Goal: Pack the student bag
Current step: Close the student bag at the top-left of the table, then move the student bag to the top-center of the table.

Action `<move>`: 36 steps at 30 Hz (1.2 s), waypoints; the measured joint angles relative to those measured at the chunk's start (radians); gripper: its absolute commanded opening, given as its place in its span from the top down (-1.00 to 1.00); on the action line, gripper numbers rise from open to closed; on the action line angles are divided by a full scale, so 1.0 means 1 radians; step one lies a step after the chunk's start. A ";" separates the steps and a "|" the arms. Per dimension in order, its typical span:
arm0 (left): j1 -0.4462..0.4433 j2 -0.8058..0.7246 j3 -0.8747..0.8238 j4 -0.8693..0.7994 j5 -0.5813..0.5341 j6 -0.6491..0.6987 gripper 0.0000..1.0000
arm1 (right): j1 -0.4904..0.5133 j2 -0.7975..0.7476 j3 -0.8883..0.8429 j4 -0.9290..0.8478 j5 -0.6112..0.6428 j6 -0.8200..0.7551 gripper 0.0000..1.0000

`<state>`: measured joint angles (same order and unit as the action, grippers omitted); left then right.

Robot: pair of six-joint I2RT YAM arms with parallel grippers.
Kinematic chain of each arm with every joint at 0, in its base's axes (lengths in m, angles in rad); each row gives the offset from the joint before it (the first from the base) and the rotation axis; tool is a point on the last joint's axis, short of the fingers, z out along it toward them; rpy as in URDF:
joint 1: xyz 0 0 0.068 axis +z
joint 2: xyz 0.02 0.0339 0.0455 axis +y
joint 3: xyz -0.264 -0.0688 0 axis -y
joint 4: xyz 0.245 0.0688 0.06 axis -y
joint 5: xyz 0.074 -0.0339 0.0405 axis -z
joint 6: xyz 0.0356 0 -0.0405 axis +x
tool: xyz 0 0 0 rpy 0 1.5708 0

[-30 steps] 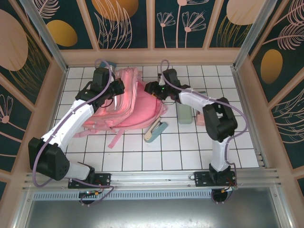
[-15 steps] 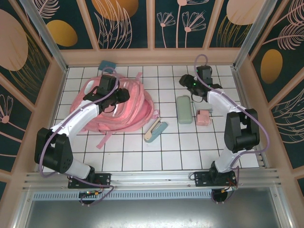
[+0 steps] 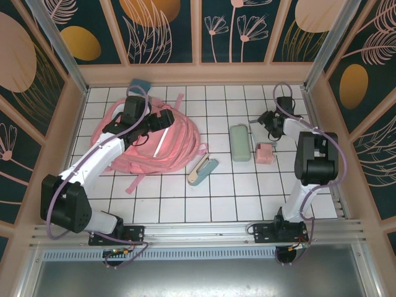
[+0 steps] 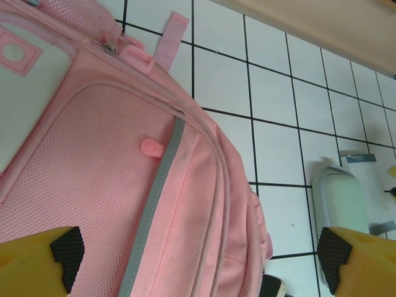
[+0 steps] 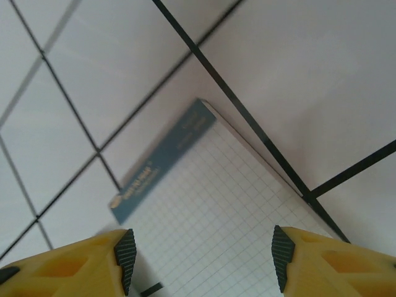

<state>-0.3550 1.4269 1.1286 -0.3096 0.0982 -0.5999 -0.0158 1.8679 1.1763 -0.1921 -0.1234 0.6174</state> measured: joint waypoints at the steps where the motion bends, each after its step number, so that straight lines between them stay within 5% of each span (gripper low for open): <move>1: 0.000 -0.003 0.000 0.000 0.000 0.000 -0.97 | 0.001 0.018 0.000 0.000 -0.010 0.004 -0.23; 13: 0.000 -0.031 -0.011 -0.001 0.002 -0.001 -0.97 | 0.053 0.284 0.343 -0.002 -0.113 0.021 -0.21; 26: 0.000 -0.024 -0.011 0.001 0.018 -0.008 -0.96 | 0.288 0.481 0.649 -0.062 -0.191 0.000 -0.20; 36: 0.000 0.172 0.091 0.068 0.097 -0.045 -0.52 | 0.359 0.451 0.629 -0.095 -0.223 -0.063 -0.23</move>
<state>-0.3550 1.5986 1.2194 -0.2420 0.1951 -0.6453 0.3428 2.3188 1.8050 -0.2871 -0.3466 0.5545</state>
